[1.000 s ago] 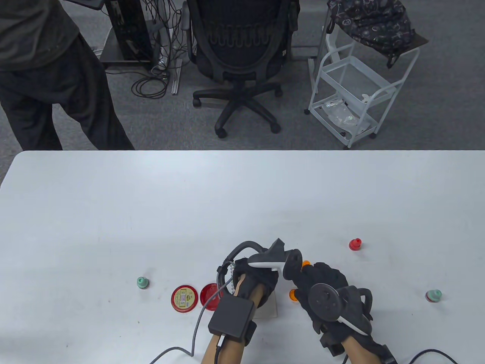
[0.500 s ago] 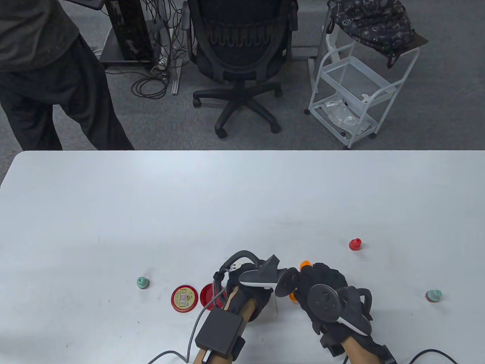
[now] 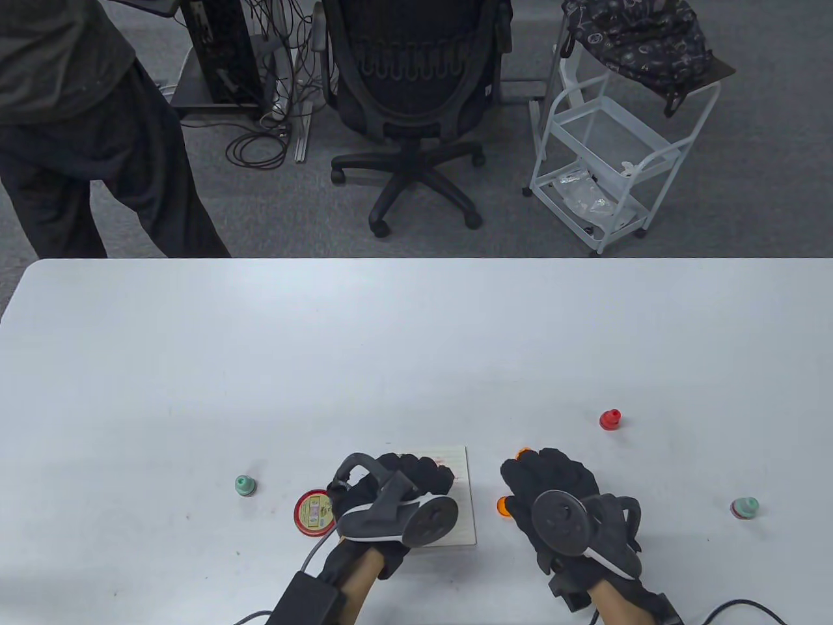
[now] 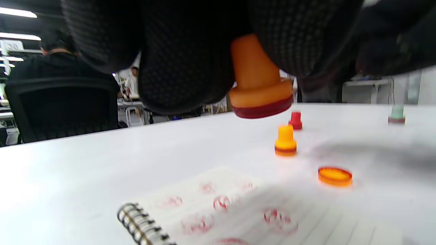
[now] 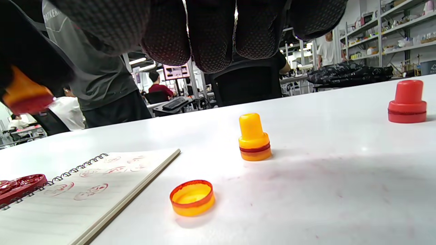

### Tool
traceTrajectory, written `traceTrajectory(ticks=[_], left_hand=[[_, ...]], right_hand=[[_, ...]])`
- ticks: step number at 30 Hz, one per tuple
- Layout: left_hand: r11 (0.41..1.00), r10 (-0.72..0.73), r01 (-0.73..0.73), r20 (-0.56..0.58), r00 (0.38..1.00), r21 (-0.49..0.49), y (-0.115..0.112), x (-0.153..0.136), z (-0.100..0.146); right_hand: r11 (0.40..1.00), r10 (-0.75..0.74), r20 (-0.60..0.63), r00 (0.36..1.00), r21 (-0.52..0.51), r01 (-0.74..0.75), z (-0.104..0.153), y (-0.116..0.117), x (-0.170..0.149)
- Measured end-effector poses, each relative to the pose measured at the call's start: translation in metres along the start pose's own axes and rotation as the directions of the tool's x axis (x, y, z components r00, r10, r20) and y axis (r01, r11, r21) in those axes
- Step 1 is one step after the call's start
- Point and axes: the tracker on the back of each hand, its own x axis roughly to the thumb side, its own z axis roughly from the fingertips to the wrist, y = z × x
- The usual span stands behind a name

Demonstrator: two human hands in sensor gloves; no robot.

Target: Stamp reward stamp onto notebook

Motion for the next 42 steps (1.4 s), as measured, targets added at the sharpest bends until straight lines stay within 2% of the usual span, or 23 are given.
traceTrajectory(ticks=[5,8,9,10,12,14,19,23,29,42], left_hand=[[0.993,0.086,-0.079,-0.067,0.994,0.091,0.003,-0.018,0.028],[0.96,0.224,-0.201,-0.103,0.969,0.197,-0.019,-0.031,0.049],[0.952,0.266,-0.25,-0.079,0.961,0.175,-0.025,-0.033,0.051],[0.965,0.224,-0.213,-0.055,0.973,0.154,-0.026,-0.034,0.054],[0.979,0.045,-0.034,-0.049,0.998,0.199,-0.022,-0.036,0.06],[0.983,-0.02,0.028,-0.045,0.999,0.184,-0.018,-0.038,0.062],[0.976,0.082,-0.072,-0.042,0.996,0.204,-0.015,-0.041,0.063],[0.98,0.021,-0.014,-0.032,0.999,0.199,-0.011,-0.038,0.063],[0.981,0.031,-0.024,-0.031,0.999,0.19,-0.01,-0.038,0.064],[0.99,0.016,-0.015,-0.004,1.0,0.137,-0.013,-0.032,0.06]], right_hand=[[1.0,-0.016,-0.017,1.0,0.025,0.016,-0.002,0.006,-0.003],[0.998,-0.015,-0.026,1.0,0.057,0.016,-0.004,0.013,-0.004],[0.997,-0.014,-0.029,0.999,0.071,0.016,-0.005,0.016,-0.004],[0.996,-0.011,-0.037,0.999,0.092,0.014,-0.006,0.02,-0.004],[0.993,-0.009,-0.045,0.999,0.118,0.014,-0.008,0.025,-0.004],[0.991,-0.005,-0.047,0.999,0.136,0.011,-0.008,0.029,-0.004],[0.98,-0.001,-0.047,0.999,0.198,0.01,-0.011,0.039,-0.004],[0.959,0.062,-0.052,0.997,0.281,-0.045,-0.013,0.049,-0.003],[0.908,0.143,-0.064,0.988,0.406,-0.105,-0.018,0.062,-0.003],[0.9,0.192,-0.067,0.979,0.41,-0.149,-0.025,0.066,0.005]])
